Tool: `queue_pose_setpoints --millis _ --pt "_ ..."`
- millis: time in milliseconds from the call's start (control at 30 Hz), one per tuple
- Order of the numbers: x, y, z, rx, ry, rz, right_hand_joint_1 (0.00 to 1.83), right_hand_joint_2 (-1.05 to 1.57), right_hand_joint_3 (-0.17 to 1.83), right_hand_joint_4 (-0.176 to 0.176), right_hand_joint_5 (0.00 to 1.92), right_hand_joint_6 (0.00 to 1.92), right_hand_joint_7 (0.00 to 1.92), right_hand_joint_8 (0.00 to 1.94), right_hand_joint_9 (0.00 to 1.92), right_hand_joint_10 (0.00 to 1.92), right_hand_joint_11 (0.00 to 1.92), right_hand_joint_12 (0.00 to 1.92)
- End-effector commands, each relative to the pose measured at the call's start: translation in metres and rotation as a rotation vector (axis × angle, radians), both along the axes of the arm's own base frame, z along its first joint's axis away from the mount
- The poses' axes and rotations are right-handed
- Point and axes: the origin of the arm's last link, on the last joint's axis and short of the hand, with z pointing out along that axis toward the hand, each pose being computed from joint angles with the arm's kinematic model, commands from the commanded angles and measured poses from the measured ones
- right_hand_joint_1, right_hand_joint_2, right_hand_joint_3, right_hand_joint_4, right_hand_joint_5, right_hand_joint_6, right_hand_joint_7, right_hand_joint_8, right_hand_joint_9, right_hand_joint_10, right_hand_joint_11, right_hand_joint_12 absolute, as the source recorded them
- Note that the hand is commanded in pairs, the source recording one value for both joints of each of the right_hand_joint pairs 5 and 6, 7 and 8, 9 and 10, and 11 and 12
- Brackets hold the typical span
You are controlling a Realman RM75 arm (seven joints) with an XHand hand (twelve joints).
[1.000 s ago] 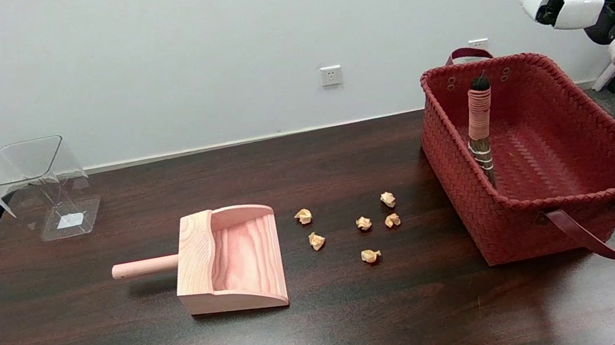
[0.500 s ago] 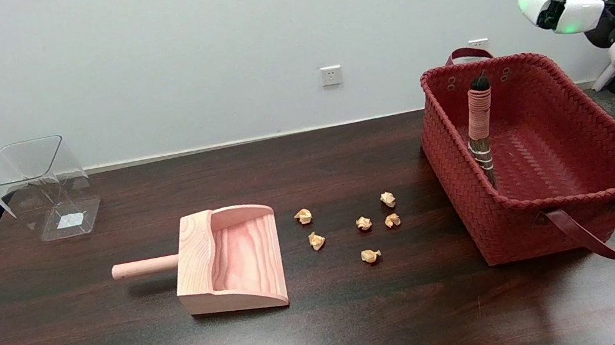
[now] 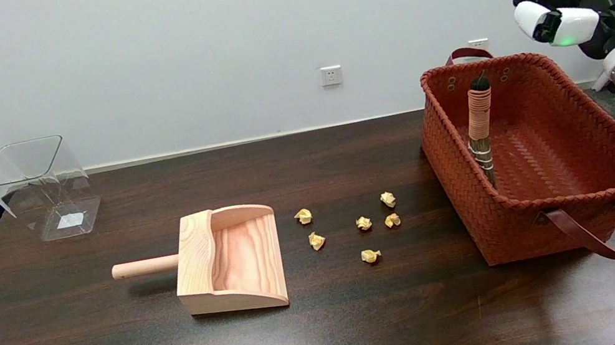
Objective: Pick up the broom in the brown storage basket.
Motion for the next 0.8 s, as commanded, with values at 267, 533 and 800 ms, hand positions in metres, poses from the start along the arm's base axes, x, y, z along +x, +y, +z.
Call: queue_pose_setpoints --millis 267,533,800 --pt "-0.035 0.066 -0.001 -0.043 -0.169 -0.040 1.10 -0.81 1.19 0.000 0.00 0.00 0.19 0.19 0.00 0.00 0.00 0.00" --pt "-0.054 0.065 -0.016 -0.008 -0.176 -0.104 1.19 -0.92 1.19 0.000 0.00 0.00 0.15 0.15 0.00 0.00 0.00 0.00" --pt "-0.065 0.048 -0.033 0.067 -0.178 -0.141 1.21 -0.86 1.21 0.000 0.00 0.00 0.15 0.15 0.00 0.00 0.00 0.00"
